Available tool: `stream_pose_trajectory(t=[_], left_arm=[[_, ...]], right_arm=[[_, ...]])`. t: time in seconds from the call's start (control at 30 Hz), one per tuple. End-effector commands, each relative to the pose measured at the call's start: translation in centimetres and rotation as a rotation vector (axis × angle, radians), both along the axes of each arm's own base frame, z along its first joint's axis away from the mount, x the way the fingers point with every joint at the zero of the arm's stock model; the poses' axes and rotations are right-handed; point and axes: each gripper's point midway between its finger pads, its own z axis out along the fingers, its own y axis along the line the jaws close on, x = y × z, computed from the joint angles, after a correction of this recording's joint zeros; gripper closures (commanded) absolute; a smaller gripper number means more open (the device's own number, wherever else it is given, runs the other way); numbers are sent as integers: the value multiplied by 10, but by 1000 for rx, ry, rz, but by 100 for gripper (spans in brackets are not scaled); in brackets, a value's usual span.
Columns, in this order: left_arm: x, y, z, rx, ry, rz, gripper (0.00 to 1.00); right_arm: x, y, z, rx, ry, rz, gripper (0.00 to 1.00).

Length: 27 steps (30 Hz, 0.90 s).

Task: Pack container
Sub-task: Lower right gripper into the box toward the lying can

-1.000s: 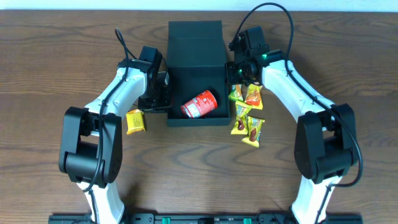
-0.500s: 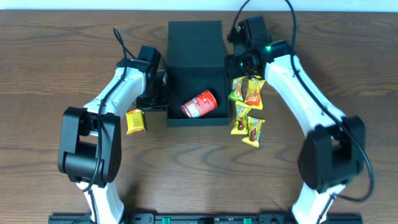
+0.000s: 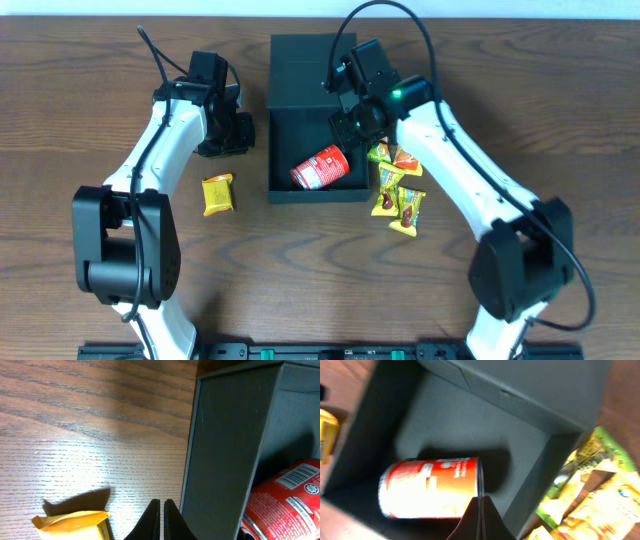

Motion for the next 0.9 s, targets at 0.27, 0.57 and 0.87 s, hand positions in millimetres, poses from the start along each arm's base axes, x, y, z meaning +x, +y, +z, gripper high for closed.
stream_pose_trajectory(t=[0.27, 0.57, 0.87], left_arm=[[14, 1, 14, -1, -69, 9, 94], [19, 0, 16, -3, -90, 9, 94], [22, -1, 17, -11, -101, 7, 94]], right_arm=[[2, -7, -63, -143, 68, -90, 99], [-15, -9, -77, -181, 139, -95, 99], [-41, 17, -78, -138, 211, -24, 99]])
